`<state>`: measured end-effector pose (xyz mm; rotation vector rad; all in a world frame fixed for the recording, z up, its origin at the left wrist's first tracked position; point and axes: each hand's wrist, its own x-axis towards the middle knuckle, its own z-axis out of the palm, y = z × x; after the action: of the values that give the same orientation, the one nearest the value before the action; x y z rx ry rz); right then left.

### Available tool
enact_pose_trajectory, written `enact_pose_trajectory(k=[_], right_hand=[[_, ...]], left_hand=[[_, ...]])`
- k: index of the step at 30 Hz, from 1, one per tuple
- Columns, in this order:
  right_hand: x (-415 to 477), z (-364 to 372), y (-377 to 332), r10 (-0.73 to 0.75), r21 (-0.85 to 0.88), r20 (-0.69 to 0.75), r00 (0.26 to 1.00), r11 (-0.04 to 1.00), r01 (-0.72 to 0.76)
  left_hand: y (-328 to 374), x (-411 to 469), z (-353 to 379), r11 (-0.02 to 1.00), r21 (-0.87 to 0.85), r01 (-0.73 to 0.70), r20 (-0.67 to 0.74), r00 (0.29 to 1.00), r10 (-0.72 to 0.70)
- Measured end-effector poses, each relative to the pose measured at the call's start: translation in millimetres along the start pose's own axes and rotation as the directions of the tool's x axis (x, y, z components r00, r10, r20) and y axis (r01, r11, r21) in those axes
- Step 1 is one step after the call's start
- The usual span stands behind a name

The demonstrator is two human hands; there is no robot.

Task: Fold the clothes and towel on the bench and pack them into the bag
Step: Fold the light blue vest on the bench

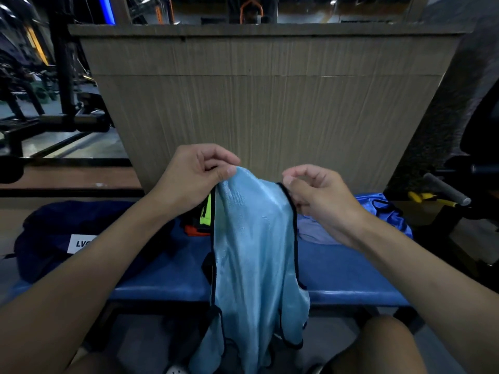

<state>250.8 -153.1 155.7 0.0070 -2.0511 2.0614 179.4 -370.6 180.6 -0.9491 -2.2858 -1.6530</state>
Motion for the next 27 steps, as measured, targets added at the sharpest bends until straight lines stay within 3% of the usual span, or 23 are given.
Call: enact_pose_trajectory(k=[4,8,12,16,20,27], right_hand=[[0.0,8.4,7.4,0.235,0.000,0.149,0.960,0.971,-0.238],[1.3,17.7,17.9,0.275,0.089,0.208,0.939,0.951,-0.298],[2.2,26.1,18.7,0.248,0.196,0.080,0.965,0.946,-0.259],[5.5,23.5,12.6,0.083,0.331,0.015,0.996,0.940,-0.084],[0.1,25.7,6.2,-0.029,0.295,0.010,1.000,0.955,0.025],[-4.8,20.3,7.7,-0.091,0.216,0.027,0.996,0.973,0.083]], left_hand=[[5.4,-2.1,1.7,0.998,-0.065,-0.014,0.046,0.999,0.017],[4.9,-7.4,0.6,0.995,-0.099,-0.027,0.087,0.996,0.035],[-0.4,-11.2,-7.1,0.997,-0.078,-0.029,0.117,0.992,0.038],[-4.9,-15.5,-15.3,0.997,-0.062,0.041,0.186,0.982,-0.029],[-15.5,-16.5,-6.0,0.987,0.000,0.159,0.160,0.975,-0.157],[-11.5,-21.7,20.1,0.985,0.086,0.146,0.276,0.947,-0.165]])
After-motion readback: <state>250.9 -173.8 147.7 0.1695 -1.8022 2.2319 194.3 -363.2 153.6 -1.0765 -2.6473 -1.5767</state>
